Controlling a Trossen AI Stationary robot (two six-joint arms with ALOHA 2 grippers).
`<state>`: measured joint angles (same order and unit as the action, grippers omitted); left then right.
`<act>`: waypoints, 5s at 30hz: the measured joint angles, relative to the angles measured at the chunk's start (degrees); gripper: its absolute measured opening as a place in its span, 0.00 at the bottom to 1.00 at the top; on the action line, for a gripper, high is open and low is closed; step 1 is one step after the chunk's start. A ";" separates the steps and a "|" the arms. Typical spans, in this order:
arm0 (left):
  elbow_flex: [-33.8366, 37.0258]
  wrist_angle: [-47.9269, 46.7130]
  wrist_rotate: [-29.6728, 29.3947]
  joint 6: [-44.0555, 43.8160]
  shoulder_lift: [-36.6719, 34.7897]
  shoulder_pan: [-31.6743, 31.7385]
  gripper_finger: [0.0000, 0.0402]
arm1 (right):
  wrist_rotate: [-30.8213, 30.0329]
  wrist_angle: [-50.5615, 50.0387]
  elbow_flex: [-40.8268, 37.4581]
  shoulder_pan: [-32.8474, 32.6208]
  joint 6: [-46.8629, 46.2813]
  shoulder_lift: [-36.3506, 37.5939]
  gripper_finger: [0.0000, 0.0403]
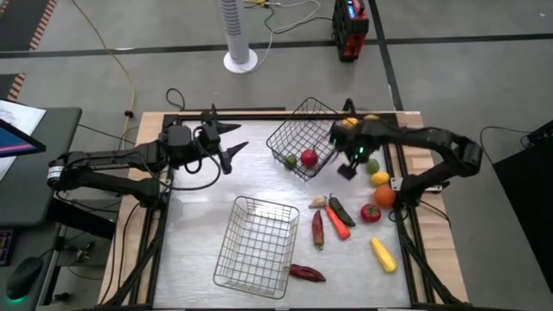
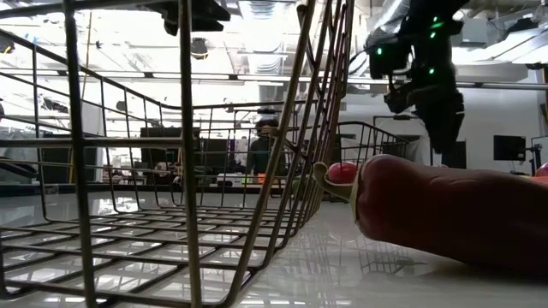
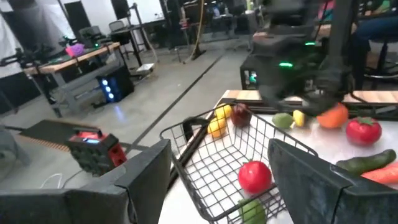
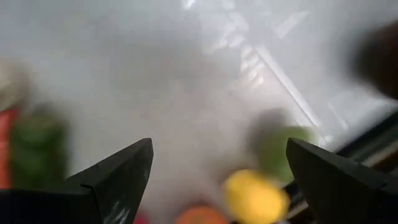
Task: Sort produce into baskets
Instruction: Put the green chili pepper into the gold wire basket, then put the white garlic into the gold wire basket
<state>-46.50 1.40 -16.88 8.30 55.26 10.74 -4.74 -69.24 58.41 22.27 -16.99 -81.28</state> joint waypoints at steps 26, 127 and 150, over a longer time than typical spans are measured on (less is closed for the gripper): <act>0.00 2.74 0.17 -4.51 0.23 -3.02 0.64 | -0.82 12.59 -2.25 -37.91 -34.16 -2.95 0.98; 0.00 1.19 -3.50 -3.39 0.23 -2.99 0.64 | -2.98 32.85 27.35 -37.85 8.26 -15.21 0.76; -0.02 1.06 -3.31 -4.55 0.23 -3.00 0.64 | -17.88 22.86 -6.97 -40.68 -17.62 5.30 0.82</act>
<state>-46.52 2.47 -20.18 3.75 55.48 7.74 -22.62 -46.39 51.45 -18.41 -34.61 -75.97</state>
